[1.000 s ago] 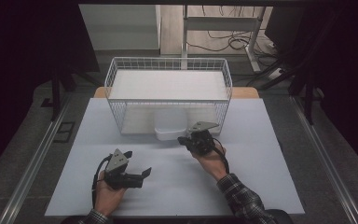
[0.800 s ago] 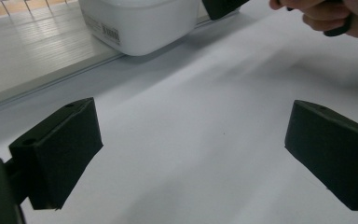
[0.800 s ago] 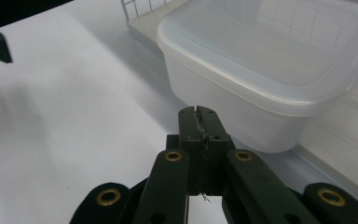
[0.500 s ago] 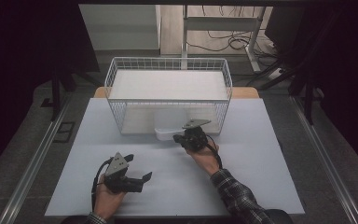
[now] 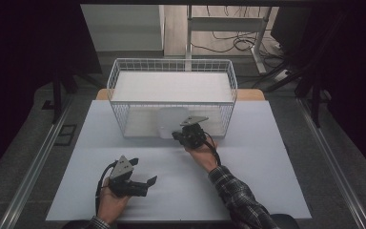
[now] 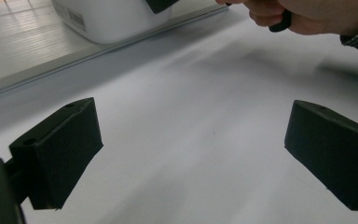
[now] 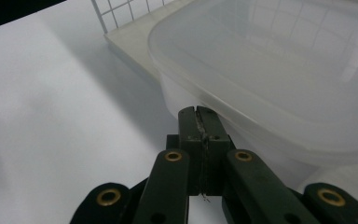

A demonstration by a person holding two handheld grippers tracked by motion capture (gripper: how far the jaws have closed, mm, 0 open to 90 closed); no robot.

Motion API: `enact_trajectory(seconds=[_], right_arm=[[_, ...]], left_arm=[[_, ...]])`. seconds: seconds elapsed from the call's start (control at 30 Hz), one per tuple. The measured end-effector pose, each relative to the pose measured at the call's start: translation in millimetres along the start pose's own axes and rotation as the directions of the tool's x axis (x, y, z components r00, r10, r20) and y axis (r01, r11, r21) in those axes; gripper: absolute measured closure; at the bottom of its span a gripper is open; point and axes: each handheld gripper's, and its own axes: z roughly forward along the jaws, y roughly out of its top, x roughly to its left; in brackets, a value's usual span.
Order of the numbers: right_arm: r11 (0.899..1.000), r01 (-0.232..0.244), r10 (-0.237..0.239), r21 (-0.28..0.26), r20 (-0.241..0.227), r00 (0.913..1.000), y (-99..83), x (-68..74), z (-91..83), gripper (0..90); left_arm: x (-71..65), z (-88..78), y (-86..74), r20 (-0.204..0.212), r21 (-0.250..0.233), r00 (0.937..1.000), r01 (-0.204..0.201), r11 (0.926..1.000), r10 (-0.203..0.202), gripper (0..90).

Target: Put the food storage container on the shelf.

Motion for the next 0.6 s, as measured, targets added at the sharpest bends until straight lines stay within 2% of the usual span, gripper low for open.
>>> enact_trajectory(seconds=[0.43,0.6], right_arm=[[1.000,0.018,-0.018,0.002,0.029,0.9994,10.2,-6.0,13.1,88.8],[1.000,0.009,-0.009,0.004,0.036,0.9993,12.5,-9.1,15.5,88.8]], left_arm=[[0.9,0.5,-0.3,-0.001,-0.001,1.0000,0.009,1.0000,-0.009,3.5],[0.9,0.8,-0.4,0.000,0.000,1.0000,0.009,1.0000,-0.009,3.6]])
